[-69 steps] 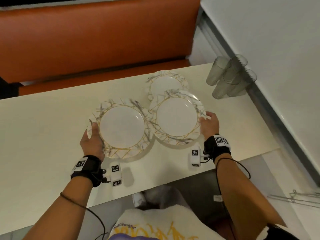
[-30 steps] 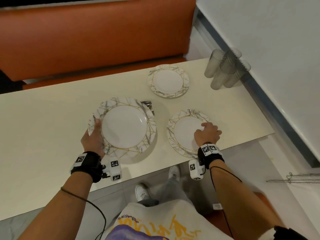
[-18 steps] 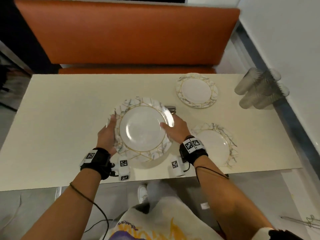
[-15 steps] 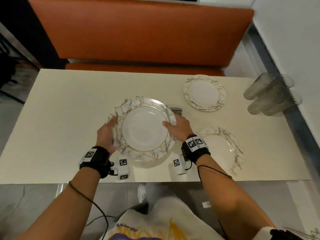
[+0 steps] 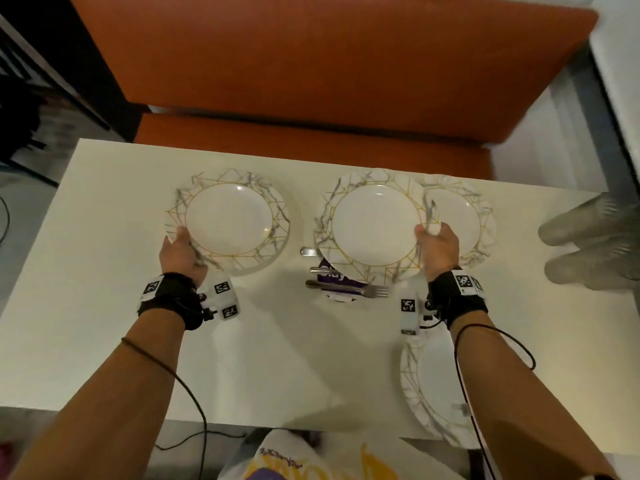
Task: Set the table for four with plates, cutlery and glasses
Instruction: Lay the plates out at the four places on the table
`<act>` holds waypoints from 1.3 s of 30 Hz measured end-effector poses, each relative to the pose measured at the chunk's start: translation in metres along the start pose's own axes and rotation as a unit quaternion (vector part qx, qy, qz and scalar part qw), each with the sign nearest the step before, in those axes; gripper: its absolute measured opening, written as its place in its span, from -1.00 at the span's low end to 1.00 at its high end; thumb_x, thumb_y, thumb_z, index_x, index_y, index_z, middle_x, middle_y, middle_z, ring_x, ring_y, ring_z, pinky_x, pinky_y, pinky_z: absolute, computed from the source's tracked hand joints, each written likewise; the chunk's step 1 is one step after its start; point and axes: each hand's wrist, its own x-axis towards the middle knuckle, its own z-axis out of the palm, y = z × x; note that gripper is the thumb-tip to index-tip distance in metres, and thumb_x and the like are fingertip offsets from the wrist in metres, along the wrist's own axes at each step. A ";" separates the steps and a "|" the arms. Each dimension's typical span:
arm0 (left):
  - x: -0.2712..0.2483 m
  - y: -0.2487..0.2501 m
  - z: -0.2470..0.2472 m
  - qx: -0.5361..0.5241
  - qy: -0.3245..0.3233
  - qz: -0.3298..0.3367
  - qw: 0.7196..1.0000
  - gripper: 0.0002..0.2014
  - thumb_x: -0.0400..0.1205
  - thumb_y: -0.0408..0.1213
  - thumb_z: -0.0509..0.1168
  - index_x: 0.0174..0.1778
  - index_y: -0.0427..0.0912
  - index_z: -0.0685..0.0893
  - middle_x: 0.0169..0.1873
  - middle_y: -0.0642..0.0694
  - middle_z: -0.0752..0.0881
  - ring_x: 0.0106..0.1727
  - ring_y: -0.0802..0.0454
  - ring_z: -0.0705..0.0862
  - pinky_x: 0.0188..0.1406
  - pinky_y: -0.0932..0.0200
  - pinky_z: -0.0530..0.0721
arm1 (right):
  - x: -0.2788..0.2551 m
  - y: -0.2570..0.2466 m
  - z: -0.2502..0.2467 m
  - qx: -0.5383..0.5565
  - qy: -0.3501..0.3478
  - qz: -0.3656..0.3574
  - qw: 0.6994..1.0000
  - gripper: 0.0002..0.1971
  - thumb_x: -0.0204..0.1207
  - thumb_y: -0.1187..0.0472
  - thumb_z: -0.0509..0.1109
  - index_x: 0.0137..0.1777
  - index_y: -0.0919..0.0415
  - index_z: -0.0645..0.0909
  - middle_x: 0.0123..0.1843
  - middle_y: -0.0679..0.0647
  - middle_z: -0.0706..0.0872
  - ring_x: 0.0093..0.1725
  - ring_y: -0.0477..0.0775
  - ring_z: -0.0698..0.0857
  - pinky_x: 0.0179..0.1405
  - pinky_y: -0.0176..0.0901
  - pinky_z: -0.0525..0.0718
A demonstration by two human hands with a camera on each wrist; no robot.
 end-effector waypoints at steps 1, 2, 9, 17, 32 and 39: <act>0.006 0.000 0.005 0.001 0.000 -0.004 1.000 -0.46 0.79 -0.05 0.25 0.65 -0.24 0.46 0.56 -0.28 0.60 0.54 -0.27 0.61 0.41 -0.15 0.66 | 0.008 -0.002 0.000 0.003 0.010 0.003 1.000 -0.42 0.59 0.03 0.41 0.52 0.34 0.48 0.37 0.17 0.68 0.30 0.22 0.66 0.34 0.07 0.65; 0.013 -0.001 0.010 0.000 0.001 -0.009 1.000 -0.45 0.79 -0.04 0.25 0.66 -0.24 0.45 0.56 -0.27 0.59 0.53 -0.26 0.62 0.40 -0.14 0.66 | 0.013 -0.004 -0.001 0.006 0.019 0.006 1.000 -0.53 0.63 0.07 0.41 0.44 0.34 0.53 0.30 0.16 0.69 0.24 0.20 0.65 0.25 0.00 0.63; 0.033 -0.003 0.040 0.071 0.017 0.000 0.997 -0.46 0.78 -0.07 0.26 0.64 -0.27 0.46 0.46 -0.22 0.65 0.14 -0.07 0.63 0.36 -0.13 0.68 | 0.037 -0.008 0.008 0.020 0.028 -0.010 0.999 -0.76 0.60 0.09 0.40 0.13 0.25 0.63 0.02 0.19 0.72 -0.02 0.19 0.66 -0.01 -0.05 0.61; 0.051 -0.010 0.043 0.388 0.051 0.080 0.917 -0.38 0.64 0.13 0.45 0.44 -0.28 0.61 0.30 -0.23 0.75 0.08 -0.26 0.81 -0.10 0.03 0.77 | 0.040 -0.003 0.013 0.004 0.037 -0.028 0.999 -0.78 0.68 0.14 0.36 0.18 0.30 0.58 0.00 0.10 0.64 -0.08 0.06 0.56 -0.02 -0.12 0.50; 0.053 -0.004 0.039 0.409 0.046 0.073 0.908 -0.25 0.55 0.33 0.38 0.42 -0.23 0.54 0.37 -0.31 0.66 0.31 -0.33 0.71 0.32 -0.16 0.70 | 0.027 -0.004 0.018 0.004 0.010 -0.021 1.000 -0.63 0.66 0.11 0.37 0.30 0.39 0.58 0.13 0.19 0.68 0.10 0.20 0.64 0.04 -0.05 0.54; 0.000 -0.029 0.013 0.307 0.033 0.253 0.917 -0.71 0.75 -0.09 0.31 0.23 -0.24 0.64 0.06 -0.24 0.75 0.07 -0.23 0.72 0.05 0.01 0.63 | -0.018 -0.006 0.050 0.033 -0.035 -0.033 0.998 -0.66 0.61 0.14 0.39 0.27 0.34 0.65 0.08 0.13 0.74 0.05 0.12 0.66 0.07 -0.07 0.62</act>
